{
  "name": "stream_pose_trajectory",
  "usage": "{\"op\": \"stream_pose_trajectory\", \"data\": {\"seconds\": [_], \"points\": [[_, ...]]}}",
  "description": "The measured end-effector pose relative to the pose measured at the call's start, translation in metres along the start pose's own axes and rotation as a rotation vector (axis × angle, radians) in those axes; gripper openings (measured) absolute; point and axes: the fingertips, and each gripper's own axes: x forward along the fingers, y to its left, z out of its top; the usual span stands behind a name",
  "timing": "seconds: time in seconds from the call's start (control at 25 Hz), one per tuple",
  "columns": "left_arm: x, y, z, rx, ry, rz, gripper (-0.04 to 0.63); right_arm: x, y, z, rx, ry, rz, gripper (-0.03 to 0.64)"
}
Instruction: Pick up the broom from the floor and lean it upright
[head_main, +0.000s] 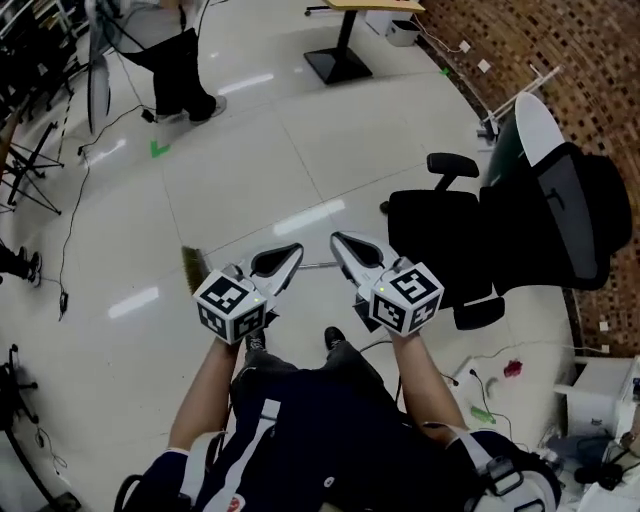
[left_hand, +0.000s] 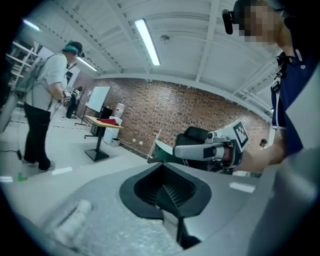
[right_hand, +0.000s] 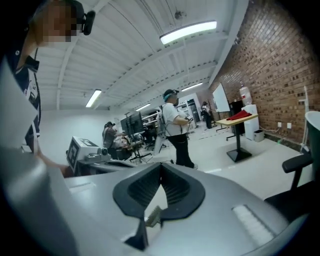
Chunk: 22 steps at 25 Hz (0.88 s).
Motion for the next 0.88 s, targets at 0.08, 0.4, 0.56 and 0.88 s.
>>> {"op": "stream_pose_trajectory", "data": {"seconds": [0.08, 0.4, 0.56, 0.88], "points": [[0.003, 0.007, -0.004, 0.014, 0.035, -0.084, 0.002, -0.001, -0.001, 0.000, 0.011, -0.013, -0.094, 0.004], [0.023, 0.017, -0.030, 0.057, 0.184, -0.305, 0.002, -0.039, -0.010, -0.035, 0.147, -0.045, -0.407, 0.005], [0.049, 0.011, -0.052, 0.070, 0.241, -0.364, 0.002, -0.064, -0.027, -0.063, 0.204, -0.054, -0.505, 0.003], [0.125, 0.014, -0.128, 0.131, 0.416, -0.348, 0.003, -0.089, -0.094, -0.112, 0.261, -0.062, -0.556, 0.003]]}}
